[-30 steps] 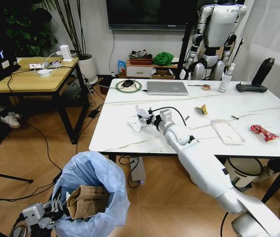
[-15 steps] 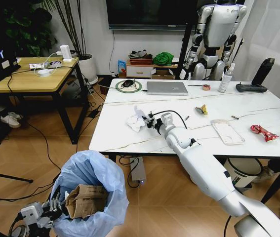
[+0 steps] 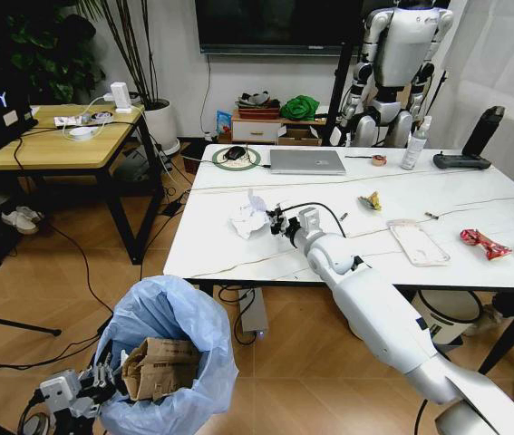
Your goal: Pick up the trash bin and place the trash from the table into it.
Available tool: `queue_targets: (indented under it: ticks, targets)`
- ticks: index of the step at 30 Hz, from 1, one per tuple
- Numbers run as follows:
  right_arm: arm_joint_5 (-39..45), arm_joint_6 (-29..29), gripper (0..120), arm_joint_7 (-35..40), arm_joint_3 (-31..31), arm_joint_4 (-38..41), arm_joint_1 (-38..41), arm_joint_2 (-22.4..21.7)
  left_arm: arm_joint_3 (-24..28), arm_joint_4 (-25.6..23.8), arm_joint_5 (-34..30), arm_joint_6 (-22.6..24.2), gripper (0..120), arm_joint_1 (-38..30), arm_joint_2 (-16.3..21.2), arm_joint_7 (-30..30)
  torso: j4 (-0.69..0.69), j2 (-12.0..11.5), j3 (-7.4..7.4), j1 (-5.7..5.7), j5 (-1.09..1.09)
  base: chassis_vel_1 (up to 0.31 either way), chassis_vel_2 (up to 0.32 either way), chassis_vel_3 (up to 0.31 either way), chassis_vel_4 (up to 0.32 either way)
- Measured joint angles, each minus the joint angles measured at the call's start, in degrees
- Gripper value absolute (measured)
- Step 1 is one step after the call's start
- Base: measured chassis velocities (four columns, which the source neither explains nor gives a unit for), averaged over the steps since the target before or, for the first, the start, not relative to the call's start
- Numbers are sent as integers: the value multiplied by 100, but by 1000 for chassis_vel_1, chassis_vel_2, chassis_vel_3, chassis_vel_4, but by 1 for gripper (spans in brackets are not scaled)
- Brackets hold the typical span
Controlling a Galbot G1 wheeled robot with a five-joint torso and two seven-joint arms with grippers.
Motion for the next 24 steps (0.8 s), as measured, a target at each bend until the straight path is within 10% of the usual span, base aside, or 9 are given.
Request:
queue_targets:
  ticks: [11,24]
  targets:
    - [1688,771,0,-549,-713,2201,-636,-859,-52,-23,-56,31,0,19,19,-14,0,0,-1,-1,1,0,0,0,0]
    - [1479,1051,0,-928,-2457,3201,-1189,-1009,-107,-89,-180,144,0,19,15,-45,1,1,-1,-1,-1,0,0,0,0]
